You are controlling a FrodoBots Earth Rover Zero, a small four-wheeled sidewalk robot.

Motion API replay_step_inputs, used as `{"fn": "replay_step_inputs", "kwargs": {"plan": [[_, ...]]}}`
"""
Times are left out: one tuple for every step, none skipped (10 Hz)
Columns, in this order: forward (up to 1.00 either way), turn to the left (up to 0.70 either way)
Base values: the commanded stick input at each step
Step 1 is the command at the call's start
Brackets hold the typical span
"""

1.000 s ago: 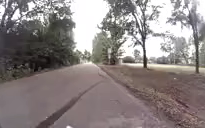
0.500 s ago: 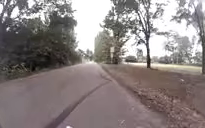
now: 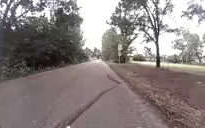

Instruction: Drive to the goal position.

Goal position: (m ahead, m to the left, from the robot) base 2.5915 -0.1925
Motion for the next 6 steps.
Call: {"fn": "replay_step_inputs", "kwargs": {"plan": [[1.00, 0.01], [1.00, 0.01], [1.00, 0.01], [1.00, 0.01], [1.00, 0.01], [1.00, 0.00]]}}
